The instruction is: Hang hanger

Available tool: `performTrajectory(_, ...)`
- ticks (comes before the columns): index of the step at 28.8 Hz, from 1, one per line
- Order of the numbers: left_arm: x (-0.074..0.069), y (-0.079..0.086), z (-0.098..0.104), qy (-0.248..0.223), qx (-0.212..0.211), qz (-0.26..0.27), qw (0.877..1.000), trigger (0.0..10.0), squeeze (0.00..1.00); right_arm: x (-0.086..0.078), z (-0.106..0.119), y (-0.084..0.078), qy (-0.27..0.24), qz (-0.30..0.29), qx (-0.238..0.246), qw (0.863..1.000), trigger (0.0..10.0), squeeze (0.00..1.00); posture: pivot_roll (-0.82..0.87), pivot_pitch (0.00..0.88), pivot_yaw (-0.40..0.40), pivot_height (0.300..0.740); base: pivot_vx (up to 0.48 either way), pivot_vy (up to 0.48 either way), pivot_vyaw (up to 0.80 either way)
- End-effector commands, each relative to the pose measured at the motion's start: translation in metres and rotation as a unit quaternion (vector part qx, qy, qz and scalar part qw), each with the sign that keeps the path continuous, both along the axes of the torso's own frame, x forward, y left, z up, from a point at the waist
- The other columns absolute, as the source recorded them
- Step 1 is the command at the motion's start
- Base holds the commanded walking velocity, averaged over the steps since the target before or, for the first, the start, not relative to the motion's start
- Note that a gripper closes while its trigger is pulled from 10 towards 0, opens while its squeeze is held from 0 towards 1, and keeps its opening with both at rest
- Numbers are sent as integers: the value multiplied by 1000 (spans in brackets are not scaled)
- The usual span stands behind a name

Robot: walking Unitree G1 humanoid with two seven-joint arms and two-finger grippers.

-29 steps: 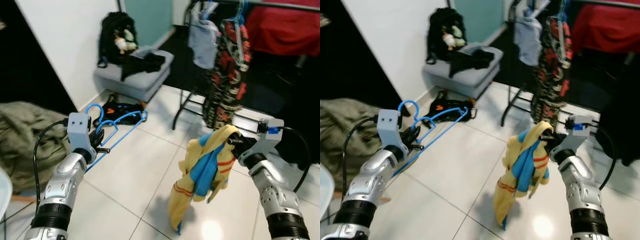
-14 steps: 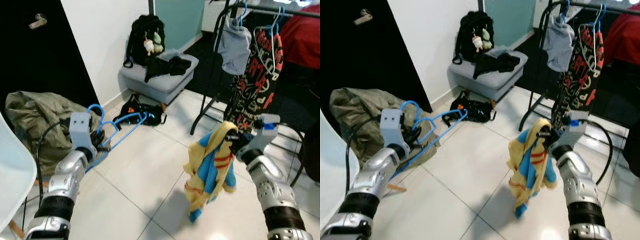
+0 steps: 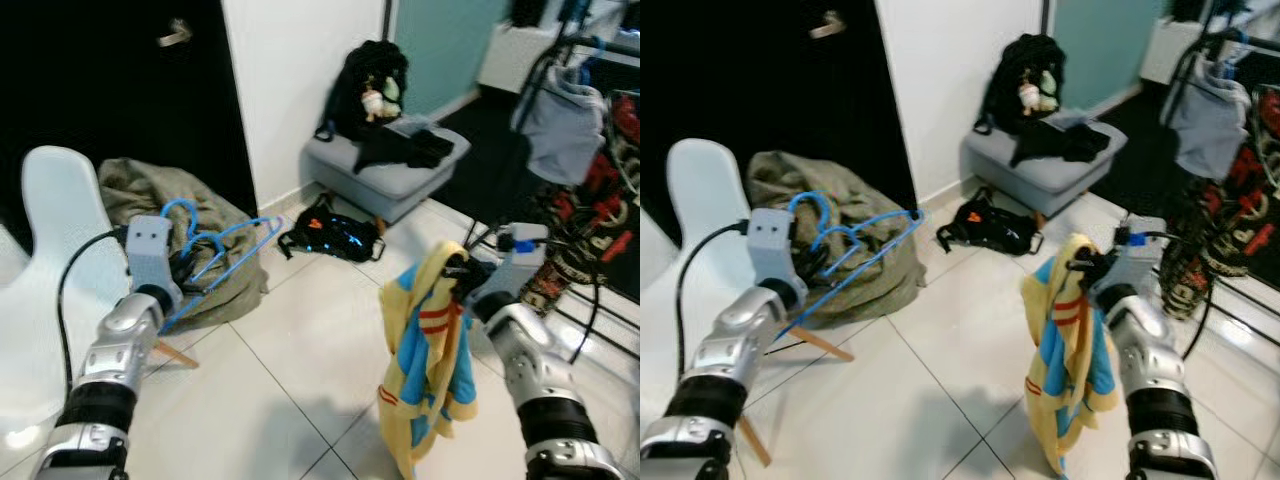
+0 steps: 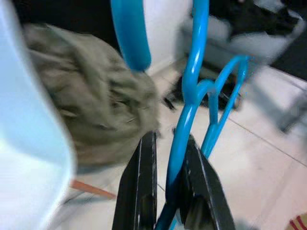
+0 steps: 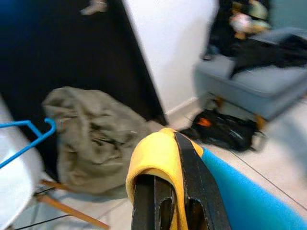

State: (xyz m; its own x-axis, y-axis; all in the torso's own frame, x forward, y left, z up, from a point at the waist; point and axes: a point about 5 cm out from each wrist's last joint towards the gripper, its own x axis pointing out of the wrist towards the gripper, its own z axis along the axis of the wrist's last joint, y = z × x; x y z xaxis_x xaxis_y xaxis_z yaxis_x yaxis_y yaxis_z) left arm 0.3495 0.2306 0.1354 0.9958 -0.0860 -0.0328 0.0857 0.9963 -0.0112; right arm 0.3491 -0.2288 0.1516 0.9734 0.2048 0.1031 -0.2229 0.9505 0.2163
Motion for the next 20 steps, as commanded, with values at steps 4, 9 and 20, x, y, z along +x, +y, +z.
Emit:
performTrajectory(4,-4,7,-8,10,-5,5,1000,10000,0,1,-3,5,-6,8,4,1000,10000,0,16,66,23,740,0,0,719)
performTrajectory(9,-1,4,1,-2,-3,-12,1000,10000,0,2,-9,11,0,14,-4,1000,10000,0,3,70,43,740,0,0,719)
performTrajectory(20,3,-9,4,-20,-23,-31,999,10000,0,5,-4,23,-15,32,2,999,10000,0,16,93,42,740,0,0,715)
